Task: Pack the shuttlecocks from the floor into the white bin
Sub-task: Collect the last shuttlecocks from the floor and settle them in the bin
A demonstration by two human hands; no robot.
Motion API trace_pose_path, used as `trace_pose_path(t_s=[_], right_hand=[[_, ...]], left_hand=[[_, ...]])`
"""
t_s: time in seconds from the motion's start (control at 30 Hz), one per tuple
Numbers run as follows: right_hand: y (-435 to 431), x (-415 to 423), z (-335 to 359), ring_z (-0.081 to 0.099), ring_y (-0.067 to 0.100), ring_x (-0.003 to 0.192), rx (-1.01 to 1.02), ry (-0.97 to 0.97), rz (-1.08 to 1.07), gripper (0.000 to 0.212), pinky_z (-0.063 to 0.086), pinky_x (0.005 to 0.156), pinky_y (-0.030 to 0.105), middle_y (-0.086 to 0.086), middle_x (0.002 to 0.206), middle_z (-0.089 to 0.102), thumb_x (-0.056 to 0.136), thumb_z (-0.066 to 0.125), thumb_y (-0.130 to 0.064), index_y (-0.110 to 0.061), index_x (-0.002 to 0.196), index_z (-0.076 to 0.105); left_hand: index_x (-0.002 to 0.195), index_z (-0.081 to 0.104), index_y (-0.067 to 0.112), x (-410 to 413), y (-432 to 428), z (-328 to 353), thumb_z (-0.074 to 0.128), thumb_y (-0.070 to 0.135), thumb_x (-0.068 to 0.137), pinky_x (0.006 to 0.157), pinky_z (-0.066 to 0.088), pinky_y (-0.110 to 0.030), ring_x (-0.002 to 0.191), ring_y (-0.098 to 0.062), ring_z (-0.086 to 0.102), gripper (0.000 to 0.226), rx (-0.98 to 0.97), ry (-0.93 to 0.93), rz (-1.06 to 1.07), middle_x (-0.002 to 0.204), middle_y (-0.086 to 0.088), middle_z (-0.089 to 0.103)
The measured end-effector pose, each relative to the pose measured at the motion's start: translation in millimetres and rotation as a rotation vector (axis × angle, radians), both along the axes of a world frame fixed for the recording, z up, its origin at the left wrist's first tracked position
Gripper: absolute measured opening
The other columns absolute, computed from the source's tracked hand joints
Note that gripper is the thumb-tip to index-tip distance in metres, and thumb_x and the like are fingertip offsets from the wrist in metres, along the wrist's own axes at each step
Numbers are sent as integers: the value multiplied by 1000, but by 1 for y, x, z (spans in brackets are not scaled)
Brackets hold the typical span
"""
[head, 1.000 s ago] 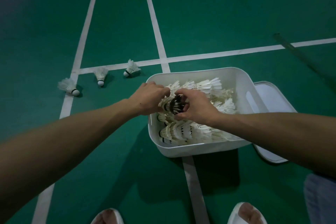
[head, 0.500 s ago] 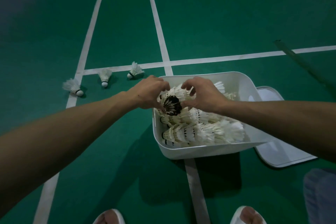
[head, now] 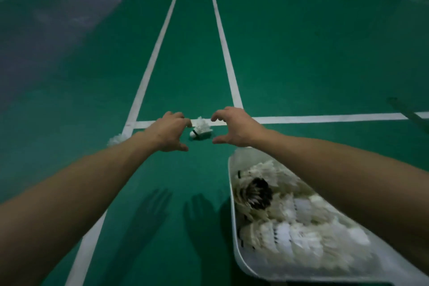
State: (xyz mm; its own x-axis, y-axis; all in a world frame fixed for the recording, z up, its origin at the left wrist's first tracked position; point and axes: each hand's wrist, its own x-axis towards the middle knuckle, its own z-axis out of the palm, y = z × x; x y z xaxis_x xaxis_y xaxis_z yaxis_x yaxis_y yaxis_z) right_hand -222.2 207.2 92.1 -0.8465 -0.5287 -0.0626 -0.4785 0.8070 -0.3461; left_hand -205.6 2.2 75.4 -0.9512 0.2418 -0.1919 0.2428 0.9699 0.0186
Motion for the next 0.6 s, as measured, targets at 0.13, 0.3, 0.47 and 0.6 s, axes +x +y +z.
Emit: trace_pose_path(t_s=[0.13, 0.3, 0.47, 0.6], right_hand=[[-42, -44, -34, 48, 25, 120, 13, -41, 1, 63, 39, 100, 33, 8, 128, 53, 78, 77, -39, -17, 131, 51], [-73, -91, -82, 49, 26, 117, 87, -76, 5, 68, 41, 97, 34, 7, 126, 51, 76, 79, -38, -19, 134, 49], [-85, -122, -122, 45, 29, 124, 230, -78, 50, 81, 41, 105, 43, 6, 143, 39, 72, 82, -37, -25, 141, 41], [-91, -139, -137, 36, 35, 134, 287, -82, 35, 89, 34, 111, 48, 6, 156, 20, 75, 80, -35, -29, 148, 30]], left_hand=[[136, 44, 18, -31, -42, -35, 75, 47, 74, 103, 38, -39, 121, -27, 41, 76, 5, -19, 94, 133, -5, 46], [136, 43, 18, -58, -74, -84, 73, 46, 76, 105, 35, -40, 126, -28, 36, 73, 28, -73, 176, 140, -6, 40], [144, 32, 23, -73, -86, -121, 68, 43, 82, 113, 28, -50, 138, -35, 19, 75, 108, -122, 269, 157, -3, 9], [150, 13, 33, -85, -94, -143, 67, 42, 84, 114, 23, -53, 140, -42, 19, 85, 180, -146, 356, 159, -2, -5]])
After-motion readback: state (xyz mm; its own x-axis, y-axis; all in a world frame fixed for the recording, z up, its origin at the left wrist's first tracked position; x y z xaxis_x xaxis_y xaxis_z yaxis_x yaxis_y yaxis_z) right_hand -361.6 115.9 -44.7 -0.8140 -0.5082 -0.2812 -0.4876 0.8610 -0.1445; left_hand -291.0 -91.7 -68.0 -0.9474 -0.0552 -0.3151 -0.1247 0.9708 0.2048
